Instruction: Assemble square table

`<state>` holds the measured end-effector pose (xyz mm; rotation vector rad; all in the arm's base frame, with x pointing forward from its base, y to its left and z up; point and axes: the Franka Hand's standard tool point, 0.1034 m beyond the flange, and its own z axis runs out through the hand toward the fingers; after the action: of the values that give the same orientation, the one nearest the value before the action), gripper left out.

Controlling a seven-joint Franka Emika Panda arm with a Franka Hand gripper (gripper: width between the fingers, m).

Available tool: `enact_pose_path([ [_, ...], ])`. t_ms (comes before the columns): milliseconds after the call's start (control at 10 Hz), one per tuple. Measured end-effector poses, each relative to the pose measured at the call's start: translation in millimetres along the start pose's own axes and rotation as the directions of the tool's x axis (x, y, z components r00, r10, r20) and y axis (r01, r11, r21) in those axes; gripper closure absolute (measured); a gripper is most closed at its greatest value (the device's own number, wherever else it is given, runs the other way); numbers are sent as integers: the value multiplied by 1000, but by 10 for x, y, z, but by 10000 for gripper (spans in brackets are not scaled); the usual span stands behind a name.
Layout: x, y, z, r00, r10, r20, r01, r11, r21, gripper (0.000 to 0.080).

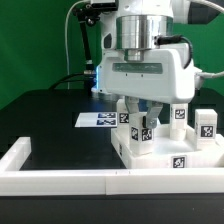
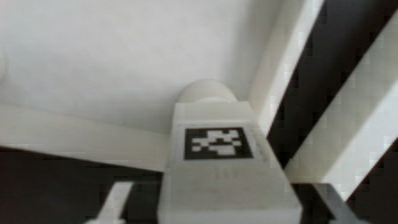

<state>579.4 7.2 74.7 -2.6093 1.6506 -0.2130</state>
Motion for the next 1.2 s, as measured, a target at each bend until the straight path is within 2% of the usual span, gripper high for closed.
enact_pose_path([
  [400,12,5,0,987,160,8,-160,987,7,508],
  [500,11,6,1,989,147,8,-147,989,6,430],
  [600,12,6,1,993,118,8,-118,993,7,430],
  [700,14,6,0,994,105,8,-105,994,7,248],
  [800,17,0,-3,997,75,7,-75,997,8,179],
  [1000,17,-7,-8,989,-146,3,146,989,11,156],
  [1200,21,-16,-21,963,-269,0,268,963,14,151],
])
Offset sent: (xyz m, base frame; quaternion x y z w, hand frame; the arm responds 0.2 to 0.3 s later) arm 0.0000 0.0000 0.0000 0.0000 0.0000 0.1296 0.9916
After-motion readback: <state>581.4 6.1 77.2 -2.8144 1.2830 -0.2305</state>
